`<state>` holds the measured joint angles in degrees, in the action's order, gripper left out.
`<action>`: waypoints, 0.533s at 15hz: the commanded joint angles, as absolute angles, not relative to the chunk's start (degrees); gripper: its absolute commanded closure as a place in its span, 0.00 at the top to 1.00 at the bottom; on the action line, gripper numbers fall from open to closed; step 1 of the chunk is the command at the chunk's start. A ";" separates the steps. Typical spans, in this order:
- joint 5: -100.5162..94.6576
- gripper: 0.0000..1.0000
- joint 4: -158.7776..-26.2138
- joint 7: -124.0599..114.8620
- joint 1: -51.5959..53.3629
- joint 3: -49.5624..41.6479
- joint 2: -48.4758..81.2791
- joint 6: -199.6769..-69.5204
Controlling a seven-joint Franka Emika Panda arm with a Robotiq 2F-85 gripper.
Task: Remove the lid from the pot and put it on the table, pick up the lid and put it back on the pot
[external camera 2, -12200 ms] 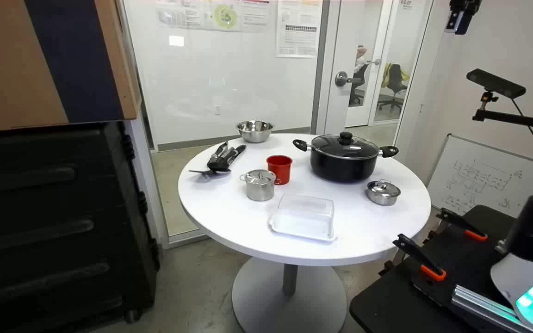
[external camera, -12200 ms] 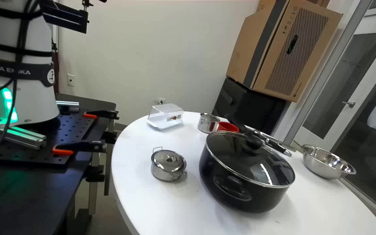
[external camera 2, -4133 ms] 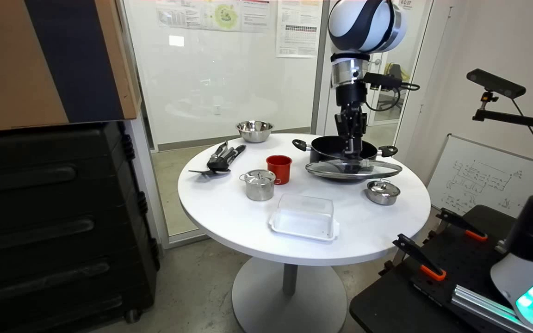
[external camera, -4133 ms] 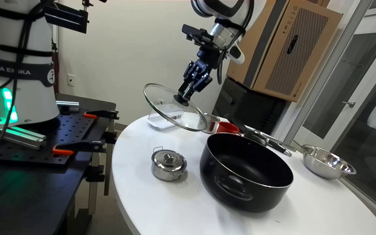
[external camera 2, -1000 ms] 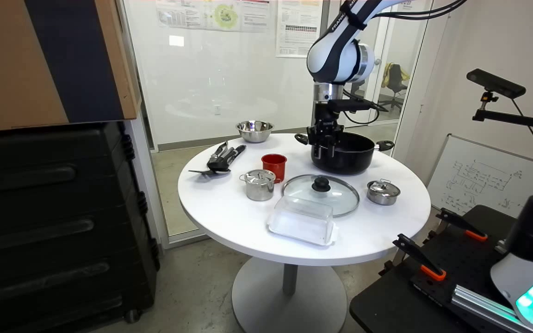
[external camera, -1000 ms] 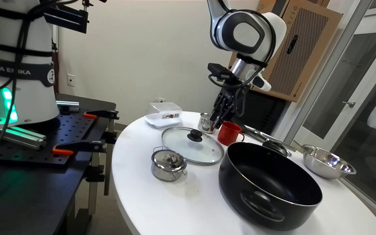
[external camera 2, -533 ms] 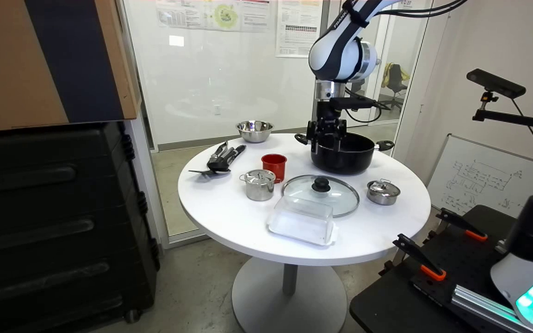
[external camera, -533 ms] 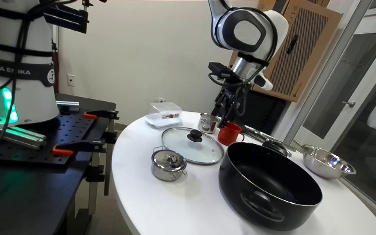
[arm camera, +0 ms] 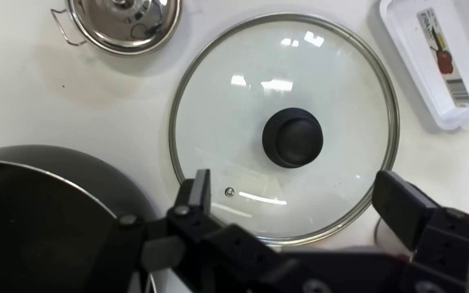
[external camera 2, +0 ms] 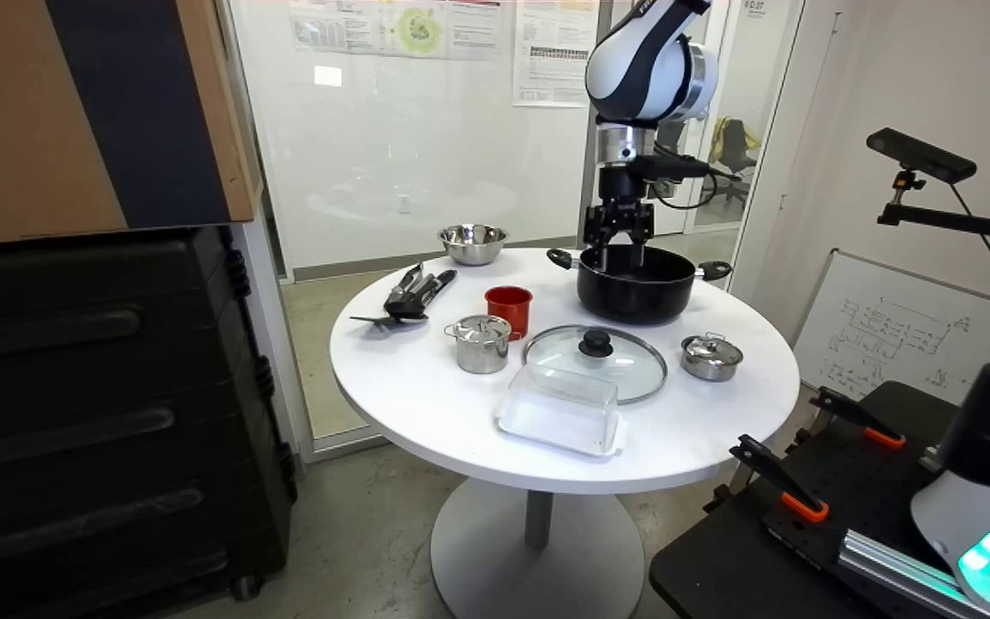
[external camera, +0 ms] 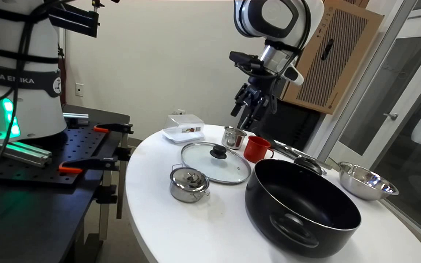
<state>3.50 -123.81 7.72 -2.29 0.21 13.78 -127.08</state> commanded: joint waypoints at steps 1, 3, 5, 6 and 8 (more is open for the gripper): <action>2.81 1.00 -124.35 9.14 -2.19 0.23 12.94 -126.15; 2.70 1.00 -124.67 9.32 -2.16 0.22 12.42 -126.01; 2.71 1.00 -124.63 9.32 -2.20 0.21 12.72 -126.05; 2.71 1.00 -124.62 9.32 -2.20 0.22 12.76 -126.05; 2.71 1.00 -124.61 9.32 -2.21 0.21 12.83 -126.06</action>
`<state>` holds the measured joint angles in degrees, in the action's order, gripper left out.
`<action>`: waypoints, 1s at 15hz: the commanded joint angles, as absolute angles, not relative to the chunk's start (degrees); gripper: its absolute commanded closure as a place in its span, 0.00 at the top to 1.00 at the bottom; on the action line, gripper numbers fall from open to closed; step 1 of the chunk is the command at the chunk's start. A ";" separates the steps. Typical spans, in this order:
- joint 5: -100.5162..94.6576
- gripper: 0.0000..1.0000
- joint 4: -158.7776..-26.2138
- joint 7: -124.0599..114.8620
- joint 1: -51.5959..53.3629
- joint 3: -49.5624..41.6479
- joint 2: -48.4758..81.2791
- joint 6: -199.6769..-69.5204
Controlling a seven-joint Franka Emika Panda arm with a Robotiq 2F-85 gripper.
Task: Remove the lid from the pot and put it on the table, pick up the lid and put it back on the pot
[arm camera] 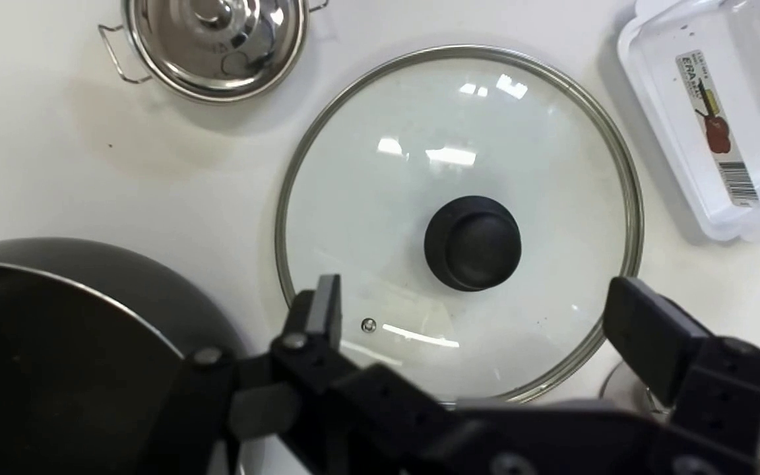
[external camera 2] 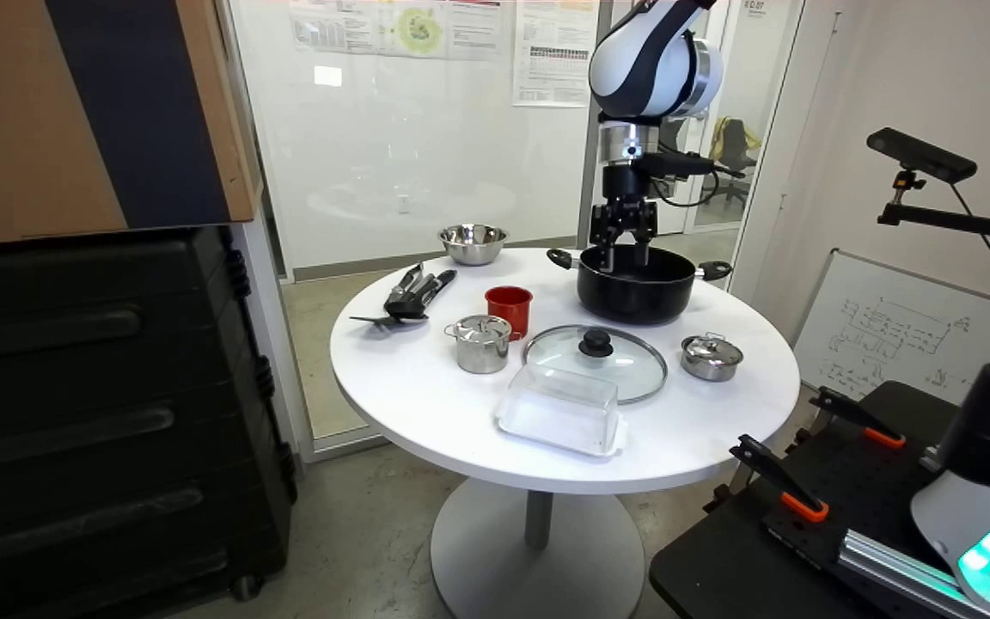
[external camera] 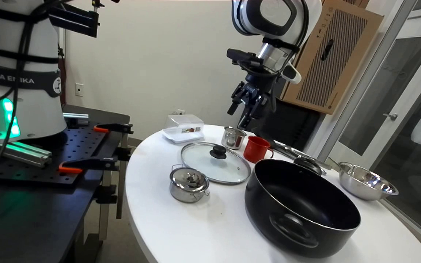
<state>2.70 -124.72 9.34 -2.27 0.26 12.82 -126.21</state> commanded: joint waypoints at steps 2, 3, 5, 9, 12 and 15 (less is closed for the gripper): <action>2.71 1.00 -124.60 9.32 -2.20 0.22 12.85 -126.06; 2.71 1.00 -124.60 9.32 -2.21 0.21 12.84 -126.06; 1.50 1.00 -124.37 9.75 -1.65 0.51 13.73 -126.50; -2.48 1.00 -123.75 9.20 0.41 1.44 16.70 -128.52; -6.50 1.00 -123.11 8.64 2.35 2.09 19.61 -129.78; -11.05 1.00 -122.09 7.57 4.35 1.98 23.05 -131.88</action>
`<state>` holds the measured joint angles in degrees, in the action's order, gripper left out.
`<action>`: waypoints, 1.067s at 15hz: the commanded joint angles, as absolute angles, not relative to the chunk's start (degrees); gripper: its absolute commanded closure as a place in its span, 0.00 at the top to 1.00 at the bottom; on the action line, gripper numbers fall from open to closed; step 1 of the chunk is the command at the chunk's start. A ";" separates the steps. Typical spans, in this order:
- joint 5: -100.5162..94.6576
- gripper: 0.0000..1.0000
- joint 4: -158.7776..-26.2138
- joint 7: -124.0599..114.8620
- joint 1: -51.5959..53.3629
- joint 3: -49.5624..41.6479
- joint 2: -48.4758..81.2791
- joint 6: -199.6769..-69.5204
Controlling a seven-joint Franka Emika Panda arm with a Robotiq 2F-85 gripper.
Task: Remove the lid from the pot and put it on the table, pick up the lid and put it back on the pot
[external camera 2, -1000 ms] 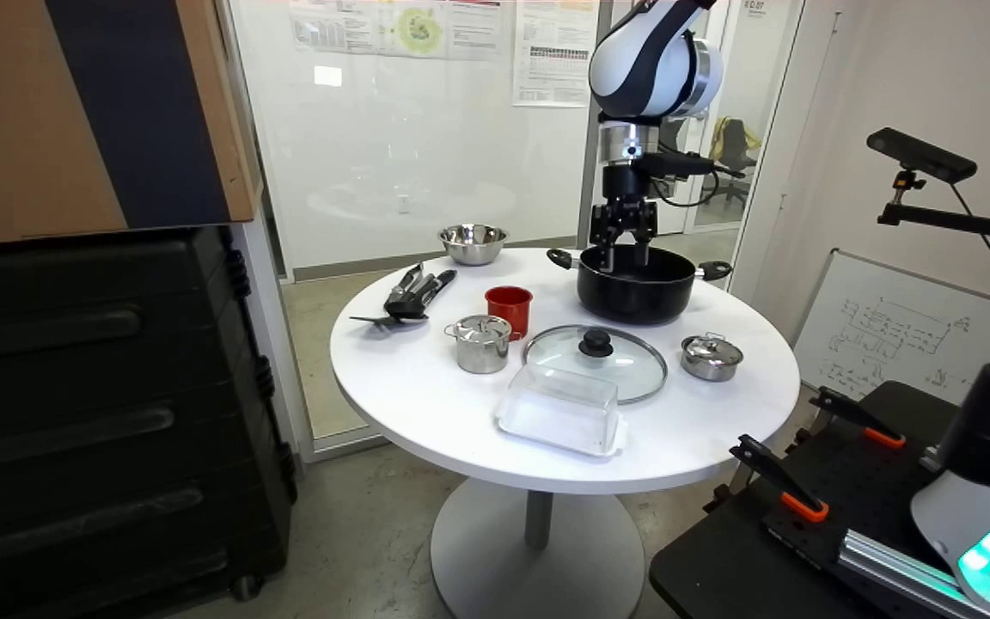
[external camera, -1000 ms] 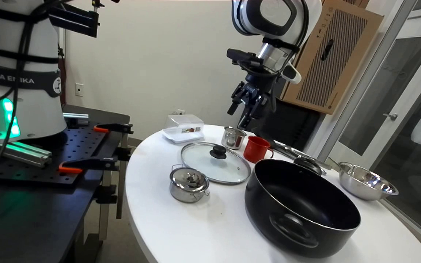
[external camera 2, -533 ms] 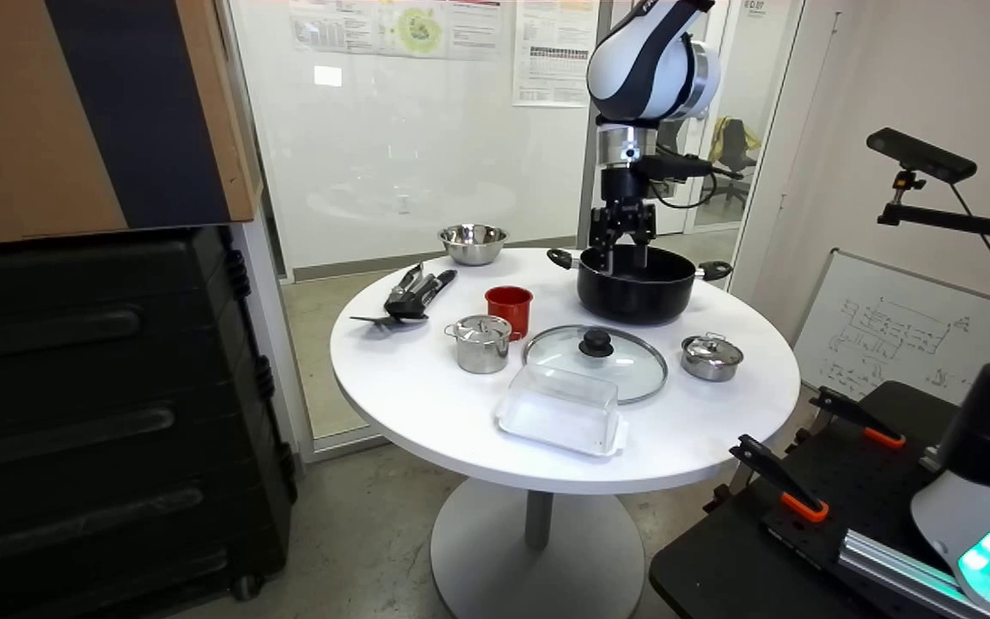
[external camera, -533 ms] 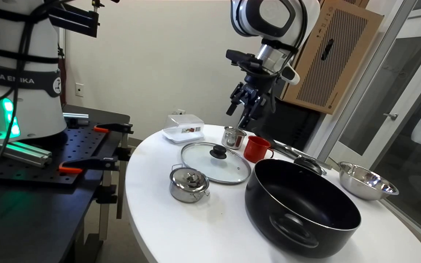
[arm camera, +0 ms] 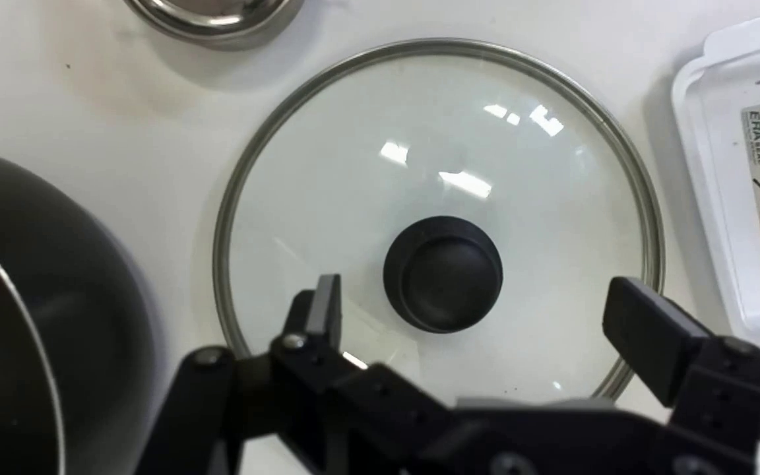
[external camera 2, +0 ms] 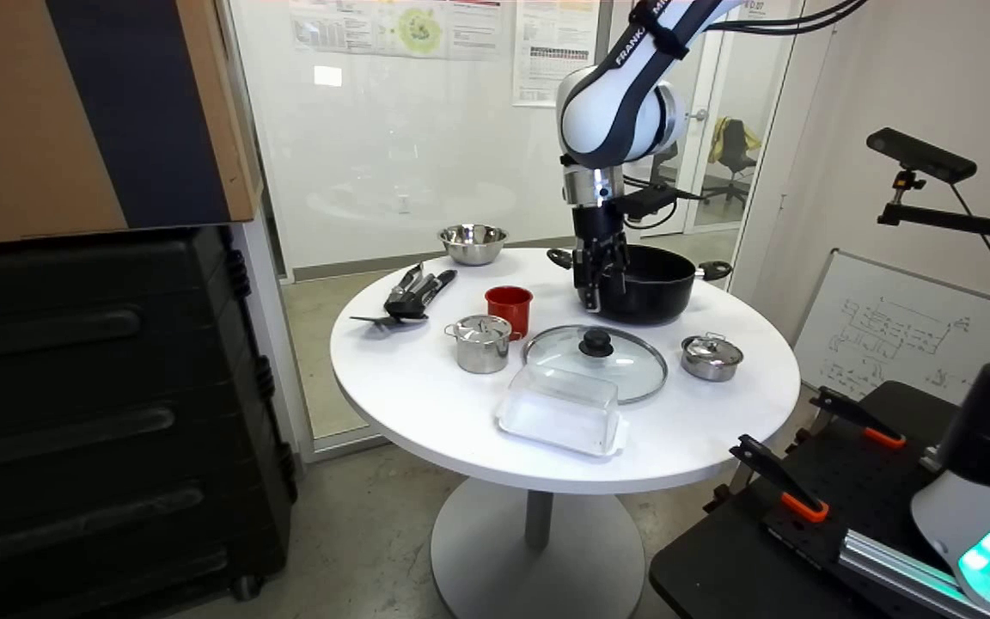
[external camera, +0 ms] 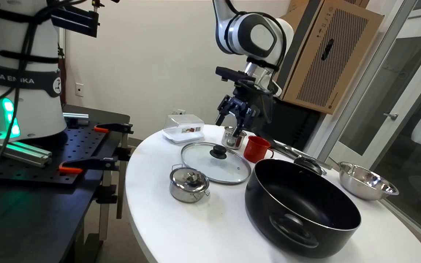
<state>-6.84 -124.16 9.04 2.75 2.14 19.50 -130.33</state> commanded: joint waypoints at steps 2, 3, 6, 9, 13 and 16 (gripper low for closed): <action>-13.36 1.00 -121.43 6.77 5.36 1.66 24.93 -132.88; -14.09 1.00 -120.99 6.50 5.65 1.58 25.78 -133.11; -15.63 0.97 -119.80 5.72 6.18 1.36 27.69 -133.12; -15.96 0.97 -119.20 5.42 6.13 1.27 28.69 -133.29; -15.64 0.97 -118.60 5.27 5.95 1.04 29.58 -133.12; -15.46 0.90 -118.39 5.20 5.96 0.99 30.09 -132.96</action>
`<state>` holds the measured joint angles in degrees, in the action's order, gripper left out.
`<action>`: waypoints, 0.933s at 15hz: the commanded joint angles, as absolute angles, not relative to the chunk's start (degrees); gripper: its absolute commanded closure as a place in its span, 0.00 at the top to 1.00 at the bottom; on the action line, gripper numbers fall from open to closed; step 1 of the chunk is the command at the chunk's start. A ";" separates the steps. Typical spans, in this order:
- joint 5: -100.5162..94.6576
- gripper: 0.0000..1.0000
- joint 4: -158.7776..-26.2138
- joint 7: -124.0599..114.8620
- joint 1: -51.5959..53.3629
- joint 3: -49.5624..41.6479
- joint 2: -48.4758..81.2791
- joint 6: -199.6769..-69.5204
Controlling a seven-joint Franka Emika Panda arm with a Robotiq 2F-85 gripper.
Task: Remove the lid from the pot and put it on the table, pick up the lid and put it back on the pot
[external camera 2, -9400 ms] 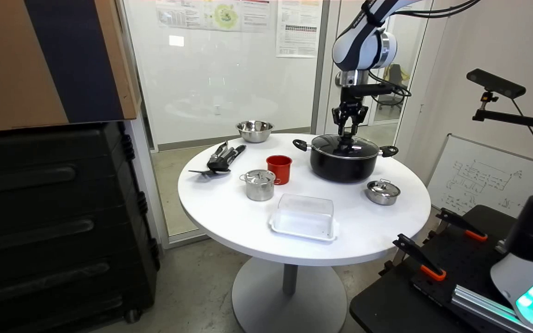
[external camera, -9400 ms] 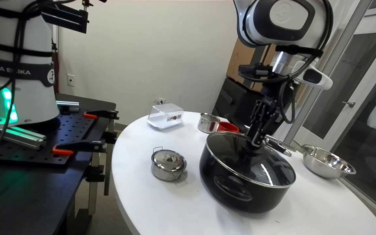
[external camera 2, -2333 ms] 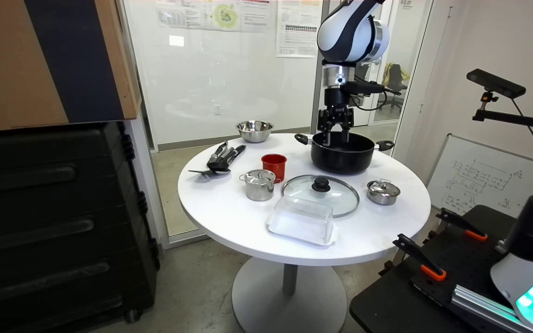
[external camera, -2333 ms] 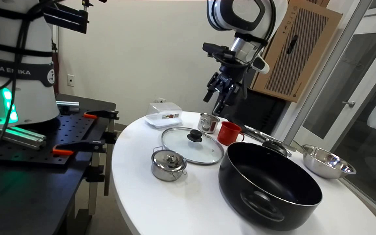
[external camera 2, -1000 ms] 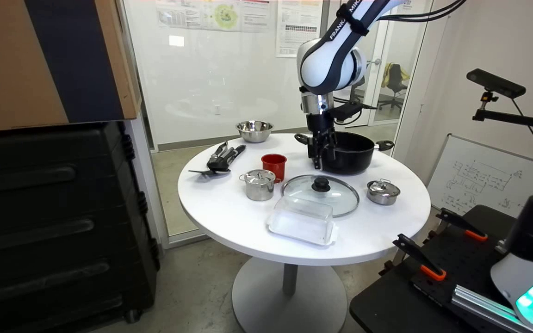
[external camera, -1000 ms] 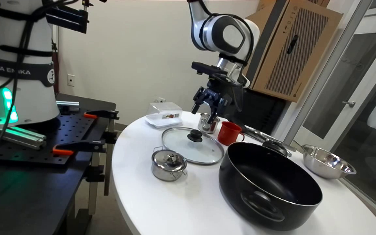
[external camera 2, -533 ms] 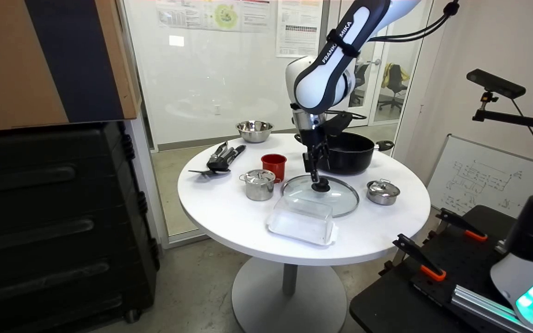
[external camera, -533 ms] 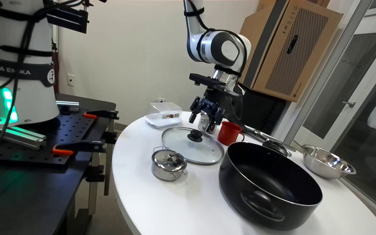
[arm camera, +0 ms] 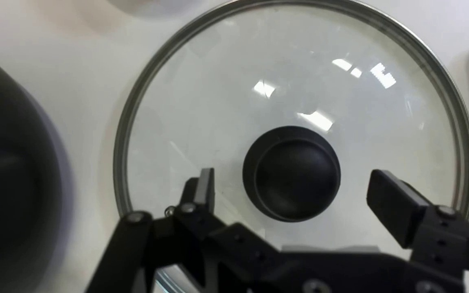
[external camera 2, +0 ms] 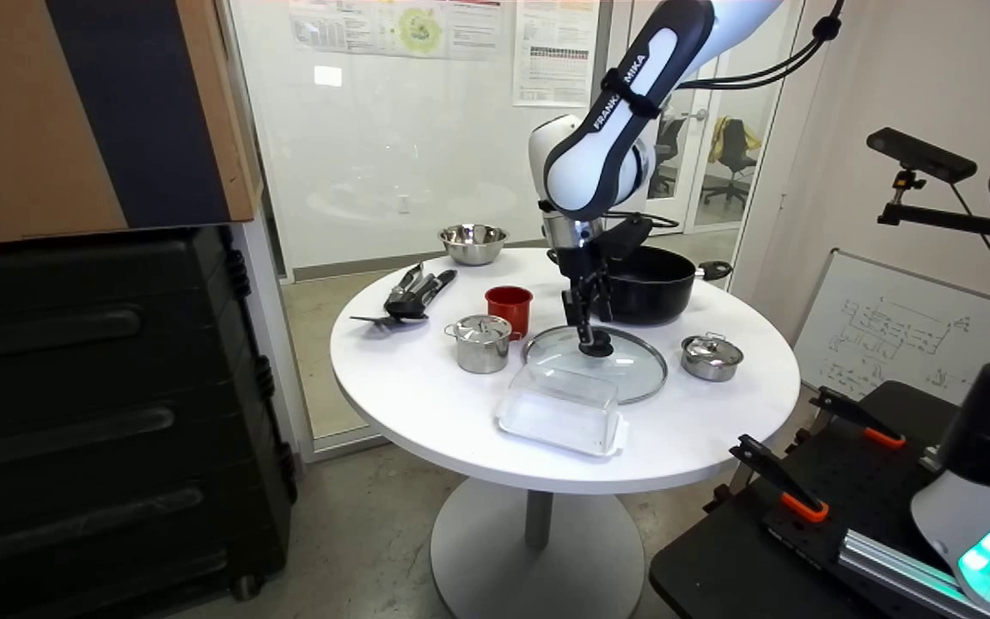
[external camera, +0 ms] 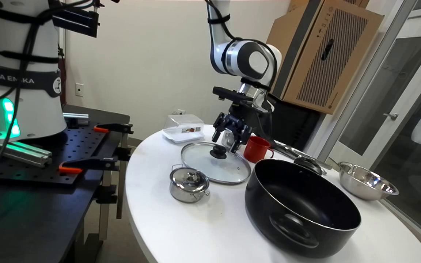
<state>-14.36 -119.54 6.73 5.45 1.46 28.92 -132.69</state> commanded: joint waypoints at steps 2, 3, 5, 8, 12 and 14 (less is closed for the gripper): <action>-15.35 0.88 -118.47 5.18 5.99 1.05 30.07 -132.86; -15.26 0.86 -118.57 5.20 5.98 1.13 30.00 -132.82; -15.31 0.88 -118.88 5.15 6.06 1.17 29.76 -132.80; -15.30 0.89 -118.98 5.10 6.11 1.19 29.79 -132.78; -15.25 0.63 -118.76 4.86 6.20 1.14 30.41 -132.61; -15.14 0.54 -118.68 4.70 6.19 1.15 30.71 -132.53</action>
<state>-14.36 -119.35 6.31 5.54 1.46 29.95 -132.68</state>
